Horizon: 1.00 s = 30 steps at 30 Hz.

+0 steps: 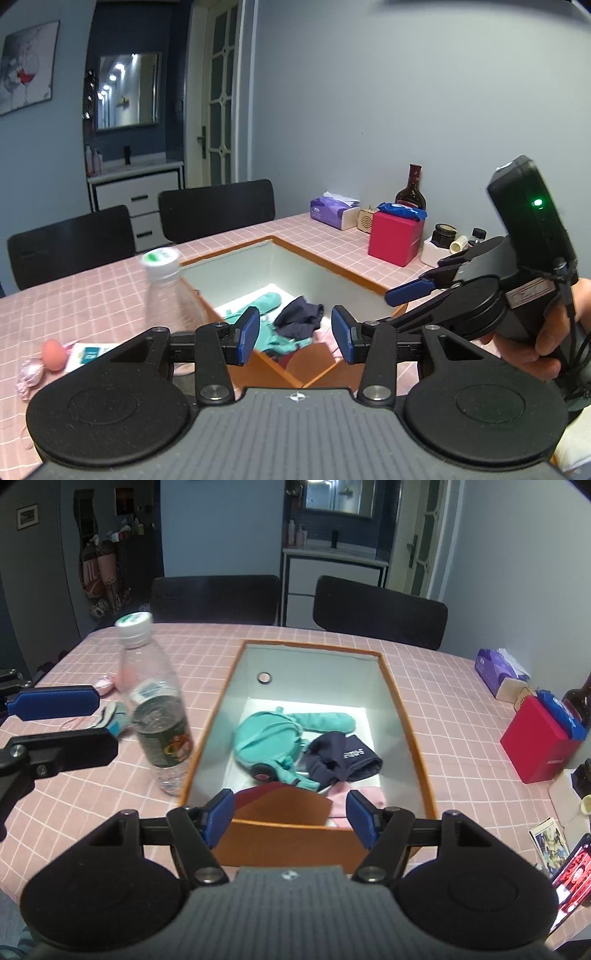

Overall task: Organize soft objects
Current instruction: 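Withdraw both tools from the box back toward the table, then grasp the pink satin pouch with the left gripper while the right gripper grasps the white insole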

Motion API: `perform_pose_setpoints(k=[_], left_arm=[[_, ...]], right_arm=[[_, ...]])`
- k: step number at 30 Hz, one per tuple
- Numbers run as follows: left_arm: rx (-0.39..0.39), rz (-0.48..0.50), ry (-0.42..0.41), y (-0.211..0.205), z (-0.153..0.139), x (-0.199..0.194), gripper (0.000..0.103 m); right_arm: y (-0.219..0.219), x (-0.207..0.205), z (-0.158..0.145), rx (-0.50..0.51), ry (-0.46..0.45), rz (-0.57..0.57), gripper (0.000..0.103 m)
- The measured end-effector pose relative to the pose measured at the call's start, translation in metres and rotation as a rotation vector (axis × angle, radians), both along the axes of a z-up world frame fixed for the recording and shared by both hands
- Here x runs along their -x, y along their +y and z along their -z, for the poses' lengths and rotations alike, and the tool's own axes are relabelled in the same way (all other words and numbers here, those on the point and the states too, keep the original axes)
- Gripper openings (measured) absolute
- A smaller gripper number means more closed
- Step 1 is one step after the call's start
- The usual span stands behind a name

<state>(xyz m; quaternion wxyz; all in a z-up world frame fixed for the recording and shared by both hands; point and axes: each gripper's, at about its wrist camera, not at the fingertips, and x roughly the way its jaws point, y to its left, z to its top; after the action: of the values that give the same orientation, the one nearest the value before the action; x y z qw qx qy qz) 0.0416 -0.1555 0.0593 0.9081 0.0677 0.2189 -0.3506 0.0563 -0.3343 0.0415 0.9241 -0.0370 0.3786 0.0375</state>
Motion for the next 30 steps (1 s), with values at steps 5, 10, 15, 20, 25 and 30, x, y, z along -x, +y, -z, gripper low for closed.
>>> perform_pose_setpoints(k=[5,10,15,20,25,30], left_arm=[[-0.003,-0.052,-0.036,0.034,0.015,0.019,0.051],[0.022,-0.153,0.017,0.075,0.042,0.025,0.051],[0.047,-0.258,0.069,0.116,0.067,0.026,0.051],[0.052,-0.338,0.107,0.15,0.086,0.023,0.051],[0.02,-0.35,0.081,0.176,0.096,0.011,0.051],[-0.071,-0.343,0.025,0.191,0.103,-0.016,0.051]], right_arm=[[0.025,0.025,0.011,-0.068,-0.046,-0.024,0.068],[0.063,0.041,0.03,-0.104,-0.081,-0.08,0.068],[0.103,0.042,0.049,-0.182,-0.084,-0.129,0.067],[0.145,0.03,0.067,-0.218,-0.079,-0.188,0.067],[0.18,-0.001,0.088,-0.191,-0.05,-0.206,0.05],[0.204,-0.043,0.103,-0.163,-0.004,-0.221,0.042]])
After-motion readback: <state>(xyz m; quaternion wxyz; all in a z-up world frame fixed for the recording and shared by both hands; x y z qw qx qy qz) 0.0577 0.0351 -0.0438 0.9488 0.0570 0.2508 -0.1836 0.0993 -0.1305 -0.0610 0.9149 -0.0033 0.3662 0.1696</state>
